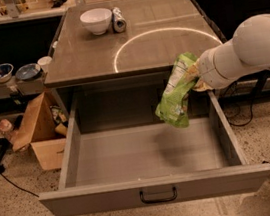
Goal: Place green rice chip bag into top drawer
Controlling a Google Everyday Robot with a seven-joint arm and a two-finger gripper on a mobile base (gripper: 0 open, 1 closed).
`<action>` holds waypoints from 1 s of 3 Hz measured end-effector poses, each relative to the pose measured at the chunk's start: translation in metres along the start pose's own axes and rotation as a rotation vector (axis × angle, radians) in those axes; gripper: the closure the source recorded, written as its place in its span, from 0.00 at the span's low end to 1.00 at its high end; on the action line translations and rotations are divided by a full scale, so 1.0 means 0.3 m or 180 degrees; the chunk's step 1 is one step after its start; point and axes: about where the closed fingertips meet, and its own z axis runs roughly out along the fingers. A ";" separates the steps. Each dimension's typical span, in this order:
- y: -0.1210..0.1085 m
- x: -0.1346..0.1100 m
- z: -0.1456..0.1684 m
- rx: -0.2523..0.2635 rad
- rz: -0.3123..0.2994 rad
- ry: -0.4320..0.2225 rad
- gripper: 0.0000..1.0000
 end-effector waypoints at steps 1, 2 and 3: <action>-0.002 -0.003 -0.004 0.0020 0.0001 0.0004 1.00; 0.036 -0.013 0.006 0.0021 0.0056 0.0035 1.00; 0.144 -0.052 0.071 -0.0159 0.0094 0.0026 1.00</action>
Offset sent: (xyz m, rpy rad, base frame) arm -0.0186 -0.0005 -0.0240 0.0123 0.0005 -0.0545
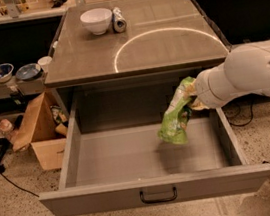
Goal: Place green rice chip bag into top drawer
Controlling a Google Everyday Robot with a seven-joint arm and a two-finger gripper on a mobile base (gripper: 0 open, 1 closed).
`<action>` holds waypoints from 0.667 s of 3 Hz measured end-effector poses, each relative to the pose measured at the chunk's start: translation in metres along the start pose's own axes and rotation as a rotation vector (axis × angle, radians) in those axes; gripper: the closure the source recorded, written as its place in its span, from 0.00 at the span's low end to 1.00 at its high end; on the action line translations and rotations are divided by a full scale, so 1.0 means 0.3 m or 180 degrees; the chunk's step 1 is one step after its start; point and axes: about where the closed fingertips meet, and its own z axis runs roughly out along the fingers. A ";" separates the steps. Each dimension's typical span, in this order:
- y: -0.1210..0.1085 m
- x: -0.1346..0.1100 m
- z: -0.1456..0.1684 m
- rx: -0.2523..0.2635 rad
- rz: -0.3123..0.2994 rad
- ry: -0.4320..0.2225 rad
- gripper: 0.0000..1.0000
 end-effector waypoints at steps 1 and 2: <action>0.062 -0.019 0.042 -0.0129 0.0013 -0.0019 1.00; 0.108 -0.043 0.071 -0.0218 -0.0039 -0.0092 1.00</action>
Offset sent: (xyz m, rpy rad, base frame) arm -0.0256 0.0133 -0.0546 -0.0123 0.1008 0.0639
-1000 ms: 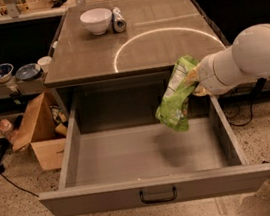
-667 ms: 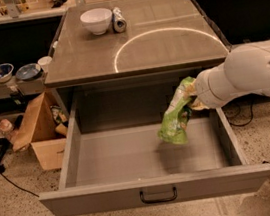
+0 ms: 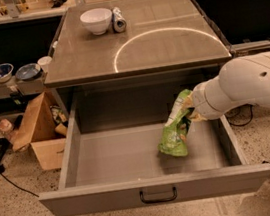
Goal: Place green rice chip bag into top drawer
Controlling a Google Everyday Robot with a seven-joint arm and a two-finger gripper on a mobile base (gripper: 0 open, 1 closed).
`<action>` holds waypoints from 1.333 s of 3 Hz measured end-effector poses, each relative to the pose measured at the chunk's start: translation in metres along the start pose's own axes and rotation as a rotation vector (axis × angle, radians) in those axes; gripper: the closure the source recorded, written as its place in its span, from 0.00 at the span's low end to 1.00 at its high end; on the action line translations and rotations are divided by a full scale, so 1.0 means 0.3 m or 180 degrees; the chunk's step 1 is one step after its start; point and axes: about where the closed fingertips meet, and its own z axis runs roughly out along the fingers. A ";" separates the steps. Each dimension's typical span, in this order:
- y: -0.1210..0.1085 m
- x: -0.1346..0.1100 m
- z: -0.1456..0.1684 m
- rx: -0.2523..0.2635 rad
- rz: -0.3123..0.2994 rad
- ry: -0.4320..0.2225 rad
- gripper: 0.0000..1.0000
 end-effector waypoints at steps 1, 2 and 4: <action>0.000 0.000 0.000 0.0000 0.0000 0.0000 1.00; 0.000 0.000 0.000 0.0000 0.0000 0.0000 0.84; 0.000 0.000 0.000 0.0000 -0.0001 0.0000 0.30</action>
Offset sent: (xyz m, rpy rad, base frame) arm 0.0000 0.0000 0.0000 0.0000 0.0000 0.0000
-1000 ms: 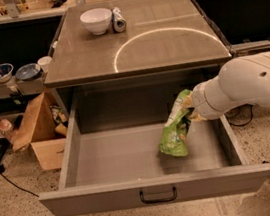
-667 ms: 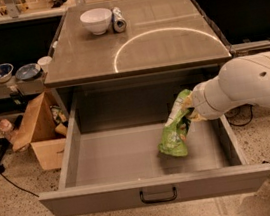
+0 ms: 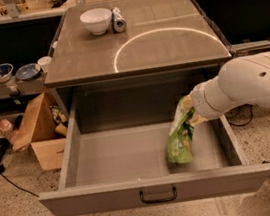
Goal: Place green rice chip bag into top drawer
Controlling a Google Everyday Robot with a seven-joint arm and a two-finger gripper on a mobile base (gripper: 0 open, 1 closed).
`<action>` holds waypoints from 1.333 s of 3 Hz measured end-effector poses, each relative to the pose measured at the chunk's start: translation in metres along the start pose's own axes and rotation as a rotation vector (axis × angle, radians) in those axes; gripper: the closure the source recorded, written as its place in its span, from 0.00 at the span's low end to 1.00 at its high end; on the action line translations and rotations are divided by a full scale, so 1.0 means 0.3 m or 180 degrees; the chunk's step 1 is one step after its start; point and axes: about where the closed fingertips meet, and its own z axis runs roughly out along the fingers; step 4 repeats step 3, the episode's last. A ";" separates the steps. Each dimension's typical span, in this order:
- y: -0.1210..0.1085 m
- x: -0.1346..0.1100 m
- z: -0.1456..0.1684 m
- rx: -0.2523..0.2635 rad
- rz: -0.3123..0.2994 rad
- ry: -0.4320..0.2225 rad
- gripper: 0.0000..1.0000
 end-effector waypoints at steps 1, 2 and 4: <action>0.000 0.000 0.000 0.0000 0.0000 0.0000 0.07; 0.000 0.000 0.000 0.0000 0.0000 0.0000 0.00; 0.000 0.000 0.000 0.0000 0.0000 0.0000 0.00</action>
Offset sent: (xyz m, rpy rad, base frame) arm 0.0000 0.0000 0.0000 0.0000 0.0000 0.0000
